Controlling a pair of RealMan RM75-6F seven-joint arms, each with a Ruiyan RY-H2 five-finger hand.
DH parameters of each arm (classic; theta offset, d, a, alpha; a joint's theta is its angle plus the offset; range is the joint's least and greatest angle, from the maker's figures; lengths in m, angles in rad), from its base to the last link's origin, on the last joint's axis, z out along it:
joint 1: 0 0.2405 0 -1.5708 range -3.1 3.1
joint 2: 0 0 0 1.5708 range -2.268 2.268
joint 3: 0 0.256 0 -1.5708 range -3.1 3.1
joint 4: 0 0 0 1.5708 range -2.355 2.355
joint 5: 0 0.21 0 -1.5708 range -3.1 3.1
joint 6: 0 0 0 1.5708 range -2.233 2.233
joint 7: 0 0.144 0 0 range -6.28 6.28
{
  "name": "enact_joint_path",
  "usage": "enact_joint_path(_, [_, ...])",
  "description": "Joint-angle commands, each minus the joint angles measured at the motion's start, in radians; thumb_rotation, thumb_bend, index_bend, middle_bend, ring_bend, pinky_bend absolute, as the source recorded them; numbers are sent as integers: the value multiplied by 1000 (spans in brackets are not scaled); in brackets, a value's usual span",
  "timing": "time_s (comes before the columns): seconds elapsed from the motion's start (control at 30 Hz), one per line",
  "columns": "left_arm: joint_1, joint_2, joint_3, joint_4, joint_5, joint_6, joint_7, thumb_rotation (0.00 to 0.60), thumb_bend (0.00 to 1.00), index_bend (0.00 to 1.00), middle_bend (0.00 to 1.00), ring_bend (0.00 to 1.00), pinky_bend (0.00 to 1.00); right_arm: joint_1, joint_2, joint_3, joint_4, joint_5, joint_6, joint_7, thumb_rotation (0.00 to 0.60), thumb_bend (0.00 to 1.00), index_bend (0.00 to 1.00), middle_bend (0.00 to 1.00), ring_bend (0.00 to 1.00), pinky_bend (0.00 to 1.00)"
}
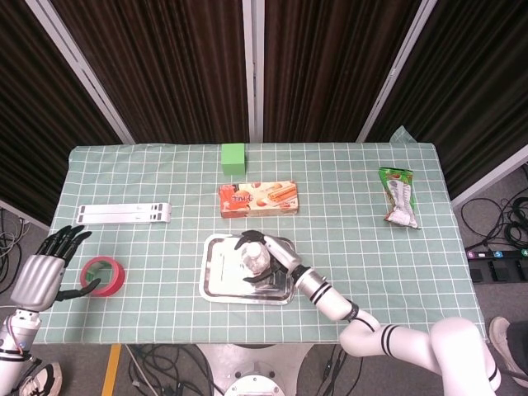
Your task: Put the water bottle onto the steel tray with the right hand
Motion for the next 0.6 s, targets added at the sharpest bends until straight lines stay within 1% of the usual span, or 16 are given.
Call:
enact_joint_path(0.03, [-1, 0, 0, 0, 1, 0, 1, 419, 219, 182, 187, 97, 164, 1, 24, -13, -23, -10, 0, -10, 600, 0, 85, 184, 10, 105])
enact_joint_path(0.07, [-1, 0, 0, -1, 2, 0, 1, 419, 218, 182, 187, 97, 163, 1, 42, -19, -38, -16, -2, -22, 600, 0, 29, 142, 1, 79])
enact_joint_path(0.1, [-1, 0, 0, -2, 2, 1, 2, 418, 219, 183, 187, 97, 164, 1, 59, -23, -52, -19, -3, -32, 600, 0, 5, 113, 0, 58])
enact_joint_path(0.2, [-1, 3, 0, -6, 1, -1, 8, 416, 219, 183, 187, 96, 164, 1, 146, -42, -122, -18, -33, -95, 600, 0, 0, 51, 0, 5])
enact_joint_path(0.33, [-2, 6, -2, -13, 0, -1, 16, 421, 219, 182, 186, 96, 163, -13, 327, -72, -278, 22, -99, -238, 600, 0, 0, 10, 0, 0])
enact_joint_path(0.4, [-3, 7, -3, -19, -1, -1, 21, 419, 219, 182, 187, 96, 163, -30, 448, -96, -373, 60, -129, -353, 600, 0, 0, 2, 0, 0])
enact_joint_path(0.43, [-3, 8, -3, -23, 0, -1, 25, 420, 219, 182, 187, 96, 163, -44, 519, -111, -427, 91, -138, -433, 600, 0, 0, 1, 0, 0])
enact_joint_path(0.5, [-3, 11, -3, -31, 1, 0, 32, 418, 218, 182, 187, 97, 164, -72, 625, -138, -507, 156, -136, -568, 600, 0, 0, 0, 0, 0])
enact_joint_path(0.53, [-3, 13, -4, -37, 2, 1, 37, 419, 218, 182, 187, 96, 163, -98, 687, -157, -556, 209, -106, -680, 600, 0, 0, 0, 0, 0])
enact_joint_path(0.6, [-3, 16, -6, -45, 3, 5, 44, 421, 218, 182, 187, 96, 163, -156, 742, -182, -610, 281, 11, -877, 600, 0, 0, 1, 0, 0])
